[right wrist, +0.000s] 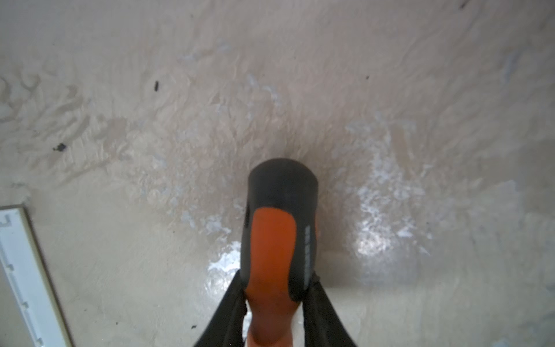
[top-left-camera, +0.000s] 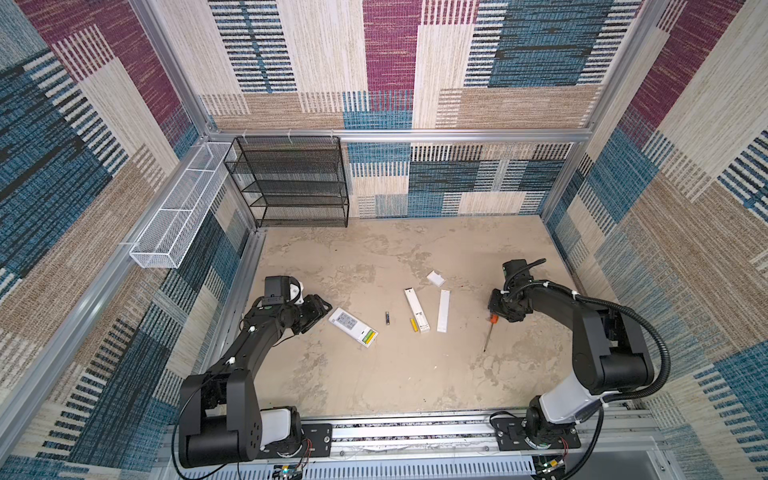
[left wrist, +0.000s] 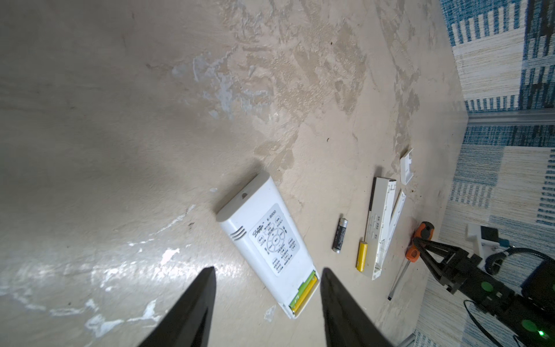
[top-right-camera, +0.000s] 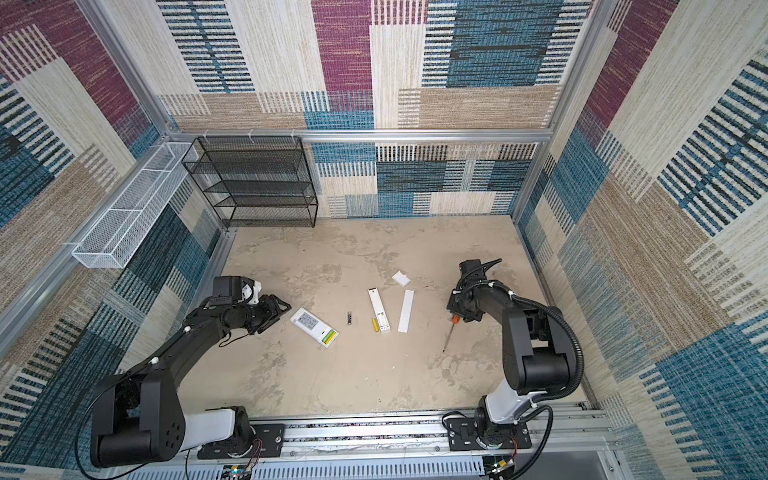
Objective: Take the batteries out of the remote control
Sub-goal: 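Grasp the orange screwdriver handle with the right gripper and lift it, then carry the screwdriver toward the remote while the left gripper moves toward it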
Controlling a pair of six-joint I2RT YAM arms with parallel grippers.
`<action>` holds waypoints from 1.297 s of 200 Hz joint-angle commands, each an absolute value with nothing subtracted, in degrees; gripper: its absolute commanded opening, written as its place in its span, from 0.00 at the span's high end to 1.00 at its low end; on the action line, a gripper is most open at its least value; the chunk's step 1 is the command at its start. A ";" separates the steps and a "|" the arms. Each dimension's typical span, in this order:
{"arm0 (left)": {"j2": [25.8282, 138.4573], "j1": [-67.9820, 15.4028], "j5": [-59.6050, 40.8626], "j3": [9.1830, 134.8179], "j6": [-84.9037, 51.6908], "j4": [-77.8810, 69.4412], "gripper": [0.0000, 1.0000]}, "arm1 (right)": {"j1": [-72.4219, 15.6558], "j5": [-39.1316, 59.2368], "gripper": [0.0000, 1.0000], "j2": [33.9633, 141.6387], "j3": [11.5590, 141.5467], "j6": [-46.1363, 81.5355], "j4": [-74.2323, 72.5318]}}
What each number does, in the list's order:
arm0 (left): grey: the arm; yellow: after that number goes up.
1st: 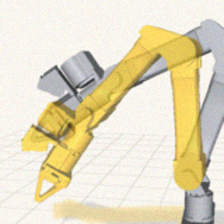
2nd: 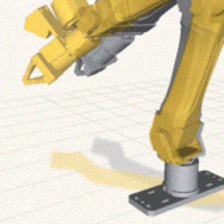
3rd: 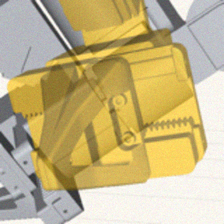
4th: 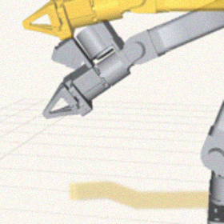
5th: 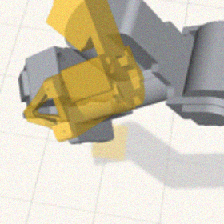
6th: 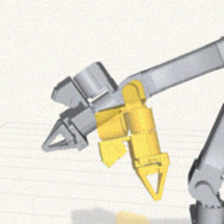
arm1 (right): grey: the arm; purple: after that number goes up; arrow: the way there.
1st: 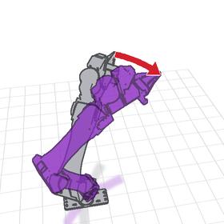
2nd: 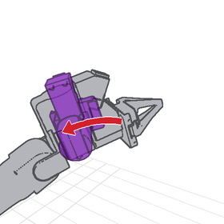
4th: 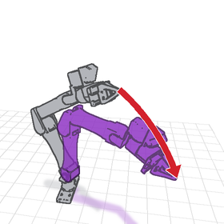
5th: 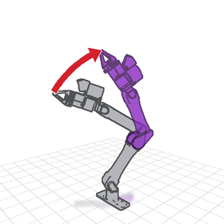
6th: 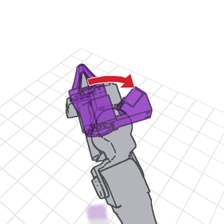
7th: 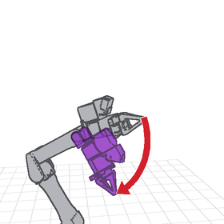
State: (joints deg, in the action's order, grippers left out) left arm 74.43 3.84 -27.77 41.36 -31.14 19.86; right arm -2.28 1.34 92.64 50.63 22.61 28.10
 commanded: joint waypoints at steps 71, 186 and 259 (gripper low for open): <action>64.60 0.36 -31.93 39.64 -33.21 15.88 0.44 | -2.91 3.99 0.93 83.14 50.49 22.39 23.74; 71.33 -37.08 -15.69 57.07 -29.93 12.53 0.46 | -23.51 0.30 0.97 78.30 63.72 28.42 22.23; 87.42 -47.92 -13.47 63.76 -32.08 6.00 0.47 | -30.67 2.84 0.98 81.51 69.81 30.14 22.33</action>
State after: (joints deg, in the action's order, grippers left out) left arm 85.10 -47.31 -14.83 63.46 -30.96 10.55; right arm -29.82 1.23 81.34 68.86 28.88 23.86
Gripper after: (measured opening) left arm 0.532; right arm 0.246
